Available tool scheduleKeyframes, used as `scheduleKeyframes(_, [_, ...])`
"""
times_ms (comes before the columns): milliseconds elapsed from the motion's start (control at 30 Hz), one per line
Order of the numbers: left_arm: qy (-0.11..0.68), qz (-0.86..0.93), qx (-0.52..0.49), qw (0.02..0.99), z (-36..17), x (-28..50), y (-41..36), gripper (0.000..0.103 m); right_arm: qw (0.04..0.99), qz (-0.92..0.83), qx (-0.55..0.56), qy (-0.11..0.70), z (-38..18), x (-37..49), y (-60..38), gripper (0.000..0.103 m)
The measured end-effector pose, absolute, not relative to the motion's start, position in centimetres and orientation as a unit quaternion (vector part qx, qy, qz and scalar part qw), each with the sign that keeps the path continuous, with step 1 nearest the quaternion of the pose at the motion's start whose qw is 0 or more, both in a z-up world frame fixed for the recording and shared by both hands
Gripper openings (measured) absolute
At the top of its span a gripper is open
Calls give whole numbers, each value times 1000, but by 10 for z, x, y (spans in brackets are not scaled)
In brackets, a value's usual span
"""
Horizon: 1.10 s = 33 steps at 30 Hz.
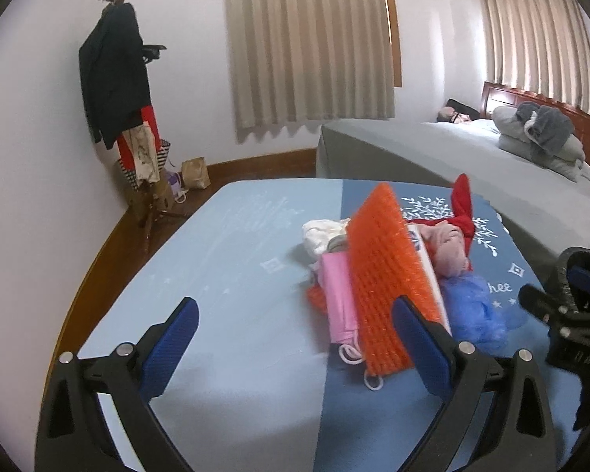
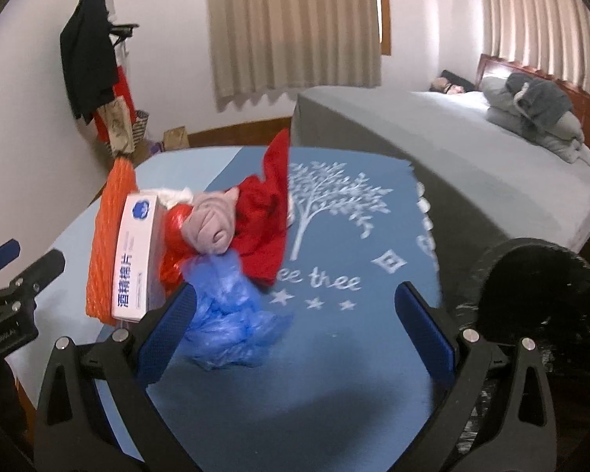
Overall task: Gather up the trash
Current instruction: 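Grasp the blue plastic bag with the right gripper while the left gripper grasps the orange mesh net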
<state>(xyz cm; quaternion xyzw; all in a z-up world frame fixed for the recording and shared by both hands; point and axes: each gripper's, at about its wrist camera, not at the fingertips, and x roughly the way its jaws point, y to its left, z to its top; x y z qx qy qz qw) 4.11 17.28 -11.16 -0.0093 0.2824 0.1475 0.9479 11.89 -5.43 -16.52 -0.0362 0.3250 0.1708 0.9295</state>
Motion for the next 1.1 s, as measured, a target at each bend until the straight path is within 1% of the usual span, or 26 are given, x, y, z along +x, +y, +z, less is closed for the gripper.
scheduleKeyframes(200, [287, 145, -8, 947, -119, 49, 179, 94, 921, 182, -54, 340, -180, 128, -35, 97])
scheduleKeyframes(300, [288, 146, -8, 946, -120, 51, 185, 94, 915, 192, -65, 348, -187, 131, -24, 93])
scheduleKeyframes(367, [289, 147, -8, 946, -121, 52, 187, 94, 910, 201, -71, 355, -190, 132, -18, 88])
scheduleKeyframes(433, [290, 148, -8, 946, -122, 52, 188, 94, 903, 213, -77, 364, -194, 133, -11, 79])
scheduleKeyframes(467, [291, 147, -10, 945, -122, 53, 189, 93, 900, 218, -78, 368, -196, 134, -9, 76])
scheduleKeyframes(533, [292, 145, -12, 945, -122, 53, 190, 93, 892, 237, -74, 378, -197, 135, -6, 58])
scheduleKeyframes(567, [292, 144, -12, 945, -122, 54, 190, 93, 888, 248, -71, 381, -198, 135, -4, 53])
scheduleKeyframes(600, [292, 143, -12, 946, -122, 54, 189, 93, 884, 258, -69, 383, -198, 134, -2, 46])
scheduleKeyframes(700, [292, 137, -12, 947, -122, 55, 186, 92, 881, 269, -60, 384, -196, 132, -4, 37])
scheduleKeyframes(900, [288, 117, -14, 950, -116, 53, 173, 89, 883, 274, -46, 379, -188, 127, -17, 27])
scheduleKeyframes(1100, [275, 88, -15, 957, -105, 52, 154, 87, 891, 264, -38, 367, -177, 123, -36, 25])
